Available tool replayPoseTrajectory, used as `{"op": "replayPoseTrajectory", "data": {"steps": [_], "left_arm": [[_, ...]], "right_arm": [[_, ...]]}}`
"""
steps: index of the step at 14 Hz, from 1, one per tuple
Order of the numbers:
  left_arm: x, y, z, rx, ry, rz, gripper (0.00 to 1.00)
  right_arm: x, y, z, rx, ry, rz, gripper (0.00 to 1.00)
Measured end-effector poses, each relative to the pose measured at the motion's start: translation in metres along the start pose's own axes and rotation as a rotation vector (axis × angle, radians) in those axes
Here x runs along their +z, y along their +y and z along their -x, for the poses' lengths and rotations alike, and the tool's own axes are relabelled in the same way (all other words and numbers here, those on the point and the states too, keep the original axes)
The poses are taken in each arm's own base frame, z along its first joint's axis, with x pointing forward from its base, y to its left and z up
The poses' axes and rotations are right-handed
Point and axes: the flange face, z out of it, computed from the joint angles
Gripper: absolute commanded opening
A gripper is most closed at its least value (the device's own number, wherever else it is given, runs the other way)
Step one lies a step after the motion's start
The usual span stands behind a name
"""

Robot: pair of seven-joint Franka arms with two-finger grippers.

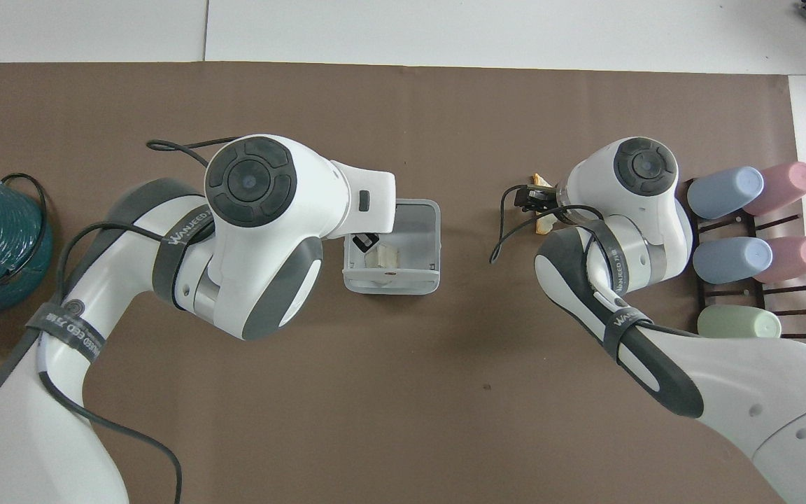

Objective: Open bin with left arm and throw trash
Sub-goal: 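Drop the nugget into the bin while the right gripper grasps the bread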

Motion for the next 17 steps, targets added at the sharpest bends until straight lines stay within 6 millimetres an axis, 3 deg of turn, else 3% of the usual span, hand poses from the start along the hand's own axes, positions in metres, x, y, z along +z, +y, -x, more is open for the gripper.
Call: {"op": "replayPoseTrajectory", "data": {"steps": [1, 2, 3, 4, 8, 10, 12, 17], "left_arm": [[0.001, 0.004, -0.002, 0.007, 0.001, 0.001, 0.66], [0.0, 0.006, -0.003, 0.012, 0.005, 0.001, 0.84], [0.0, 0.009, -0.004, 0.016, 0.006, 0.001, 0.94], [0.001, 0.011, -0.005, 0.021, 0.006, 0.002, 1.0], [0.0, 0.026, -0.01, 0.044, 0.009, 0.007, 1.0], [-0.003, 0.021, -0.008, 0.036, 0.007, 0.003, 1.0], [-0.009, 0.004, 0.002, 0.005, -0.019, 0.0, 1.0], [-0.03, -0.079, 0.055, -0.21, -0.111, -0.002, 1.0]], "right_arm": [[0.002, 0.0, 0.0, 0.0, -0.003, 0.001, 0.72], [0.003, 0.0, 0.001, 0.001, -0.005, 0.002, 0.61], [0.004, -0.001, 0.002, 0.009, -0.007, 0.002, 0.41], [0.003, -0.003, 0.003, 0.014, -0.005, 0.002, 0.02], [-0.001, -0.007, 0.003, 0.018, 0.002, -0.001, 0.0], [-0.003, -0.007, 0.003, 0.018, -0.003, 0.003, 0.0], [-0.009, -0.007, 0.0, 0.015, -0.02, 0.025, 0.0], [-0.05, -0.007, -0.015, 0.02, -0.045, 0.066, 0.0]]}}
